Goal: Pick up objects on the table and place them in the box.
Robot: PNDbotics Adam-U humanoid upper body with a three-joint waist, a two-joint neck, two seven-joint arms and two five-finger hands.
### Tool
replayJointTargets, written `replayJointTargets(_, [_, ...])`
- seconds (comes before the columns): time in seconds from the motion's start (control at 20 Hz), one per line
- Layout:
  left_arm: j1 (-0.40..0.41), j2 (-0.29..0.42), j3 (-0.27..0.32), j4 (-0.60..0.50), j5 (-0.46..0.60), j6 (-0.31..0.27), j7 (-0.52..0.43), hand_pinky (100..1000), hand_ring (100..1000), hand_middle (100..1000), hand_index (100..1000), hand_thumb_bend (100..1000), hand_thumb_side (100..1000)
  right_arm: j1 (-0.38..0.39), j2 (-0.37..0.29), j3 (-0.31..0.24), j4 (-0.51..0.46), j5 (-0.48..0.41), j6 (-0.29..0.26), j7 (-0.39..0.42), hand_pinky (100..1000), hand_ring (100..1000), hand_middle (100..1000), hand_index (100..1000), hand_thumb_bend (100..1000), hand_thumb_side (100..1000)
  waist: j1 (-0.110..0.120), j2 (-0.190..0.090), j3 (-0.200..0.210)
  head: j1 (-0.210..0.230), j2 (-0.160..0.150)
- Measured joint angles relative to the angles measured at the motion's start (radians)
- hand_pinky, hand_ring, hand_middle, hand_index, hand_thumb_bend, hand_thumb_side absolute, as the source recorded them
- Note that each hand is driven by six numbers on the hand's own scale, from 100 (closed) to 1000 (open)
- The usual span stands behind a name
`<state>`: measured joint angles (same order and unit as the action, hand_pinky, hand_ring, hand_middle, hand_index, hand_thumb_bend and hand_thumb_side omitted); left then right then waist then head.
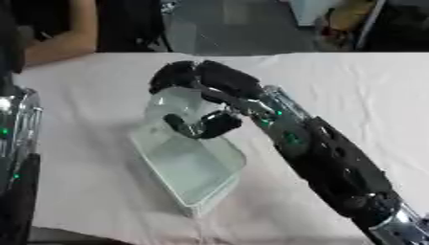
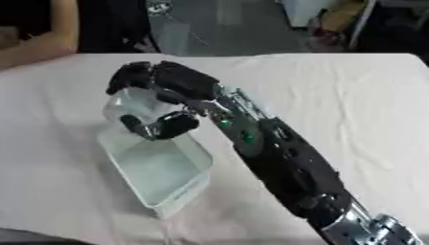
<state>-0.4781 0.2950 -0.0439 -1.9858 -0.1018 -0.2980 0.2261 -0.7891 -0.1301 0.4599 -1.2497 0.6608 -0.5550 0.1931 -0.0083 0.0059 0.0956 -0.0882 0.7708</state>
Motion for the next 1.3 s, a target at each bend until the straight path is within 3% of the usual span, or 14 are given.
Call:
replayJointTargets(0.1, [0.000,0.000,0.000,0.000,0.000,0.000,0.000,530,596,668,776,100,775,0.006,0.000,0.001,0.029,-0.002,-0.018,0.011,100,241,261,301,100,379,0.000,0.000,0.000,0.000,0.000])
replayJointTargets(0.15, [0.000,0.000,0.000,0.000,0.000,0.000,0.000,530,596,668,776,100,776,0.009,0.002,0.003,0.046,-0.001,-0.029,0.021,100,334,362,404,100,292,0.000,0.000,0.000,0.000,0.000])
replayJointTargets(0.2, [0.000,0.000,0.000,0.000,0.000,0.000,0.000,530,596,668,776,100,776,0.010,0.005,0.006,0.061,0.002,-0.041,0.035,100,372,404,442,100,262,0.000,0.000,0.000,0.000,0.000])
replayJointTargets(0.25, [0.000,0.000,0.000,0.000,0.000,0.000,0.000,530,596,668,776,100,776,0.013,0.009,0.007,0.076,0.004,-0.056,0.054,397,537,516,533,100,273,0.000,0.000,0.000,0.000,0.000])
replayJointTargets(0.3, [0.000,0.000,0.000,0.000,0.000,0.000,0.000,529,596,668,776,100,777,0.016,0.009,0.009,0.090,0.008,-0.071,0.079,567,653,655,584,100,471,0.000,0.000,0.000,0.000,0.000])
replayJointTargets(0.4, [0.000,0.000,0.000,0.000,0.000,0.000,0.000,529,596,668,776,100,777,0.017,0.014,0.008,0.114,0.012,-0.098,0.130,698,747,746,697,100,628,0.000,0.000,0.000,0.000,0.000])
replayJointTargets(0.45, [0.000,0.000,0.000,0.000,0.000,0.000,0.000,529,596,668,776,100,777,0.017,0.016,0.006,0.122,0.012,-0.109,0.154,815,826,846,847,135,749,0.000,0.000,-0.001,0.000,0.000])
replayJointTargets(0.55, [0.000,0.000,0.000,0.000,0.000,0.000,-0.001,529,596,668,776,100,776,0.018,0.016,0.002,0.129,0.008,-0.127,0.191,908,903,937,970,269,834,0.000,0.000,-0.001,0.000,0.000])
replayJointTargets(0.6, [0.000,0.000,0.000,0.000,0.000,0.001,-0.001,529,596,668,776,100,776,0.018,0.017,-0.002,0.129,-0.002,-0.135,0.203,890,889,918,948,246,824,0.000,0.000,-0.001,0.000,0.000])
replayJointTargets(0.65, [0.000,0.000,0.000,0.000,0.000,0.001,-0.001,529,596,668,776,100,777,0.018,0.017,-0.005,0.128,-0.015,-0.141,0.210,951,940,982,1000,347,859,0.000,0.000,-0.001,0.000,0.000])
replayJointTargets(0.75, [0.000,0.000,0.000,0.000,0.000,0.002,-0.002,529,596,668,776,100,778,0.018,0.017,-0.008,0.127,-0.049,-0.147,0.216,968,962,1000,1000,377,866,0.000,0.000,-0.001,0.000,0.000])
replayJointTargets(1.05, [0.000,0.000,-0.001,0.000,0.000,0.003,-0.003,529,596,668,776,100,778,0.018,0.017,-0.014,0.117,-0.152,-0.141,0.222,998,984,1000,1000,386,876,0.000,0.000,-0.001,0.000,0.000])
replayJointTargets(1.3, [0.000,0.000,-0.002,0.000,0.000,0.003,-0.003,529,597,668,777,100,778,0.018,0.016,-0.017,0.109,-0.188,-0.132,0.231,1000,986,1000,1000,385,874,0.000,0.000,-0.001,0.000,0.000])
